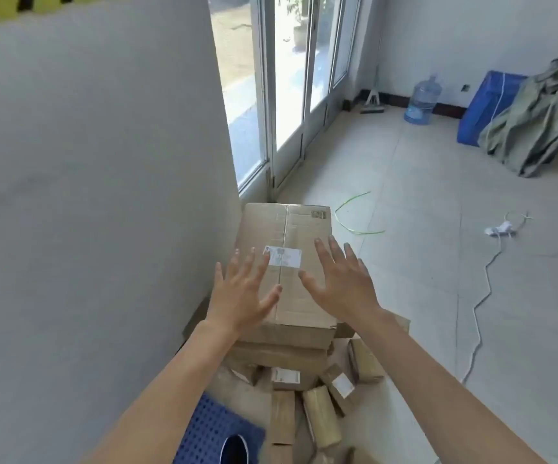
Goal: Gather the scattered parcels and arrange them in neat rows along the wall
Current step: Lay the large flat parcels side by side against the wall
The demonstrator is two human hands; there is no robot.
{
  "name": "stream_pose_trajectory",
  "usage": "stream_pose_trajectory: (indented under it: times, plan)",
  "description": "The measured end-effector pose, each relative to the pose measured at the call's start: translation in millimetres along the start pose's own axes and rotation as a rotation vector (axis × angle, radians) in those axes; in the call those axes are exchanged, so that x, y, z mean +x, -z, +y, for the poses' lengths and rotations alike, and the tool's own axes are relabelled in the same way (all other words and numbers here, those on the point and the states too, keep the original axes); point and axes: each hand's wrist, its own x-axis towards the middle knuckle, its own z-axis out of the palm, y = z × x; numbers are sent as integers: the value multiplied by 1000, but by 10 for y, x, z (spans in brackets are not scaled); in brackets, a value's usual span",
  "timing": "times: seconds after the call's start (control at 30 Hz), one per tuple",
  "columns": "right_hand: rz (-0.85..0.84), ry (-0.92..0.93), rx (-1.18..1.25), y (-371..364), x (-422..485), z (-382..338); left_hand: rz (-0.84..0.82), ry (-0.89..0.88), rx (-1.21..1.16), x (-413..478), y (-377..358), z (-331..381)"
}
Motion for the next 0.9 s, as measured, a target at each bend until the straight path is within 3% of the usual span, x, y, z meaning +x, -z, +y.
stream_pose_trajectory:
  times: [0.3, 0.47, 0.67, 0.9]
  plan:
    - [-127, -343, 58, -1825, 1417, 745, -194, 38, 64, 1858, -1645, -1163]
    - [-235, -433, -24, -2586, 1807, 1001, -312, 189, -6, 2263, -2387, -1462]
    - [-92, -592, 30, -2939, 1858, 1238, -191, 300, -88, 2276, -2725, -1518]
    - [-87, -574, 96, -2823, 1770, 1222, -162, 309, -139, 2204, -2623, -1433]
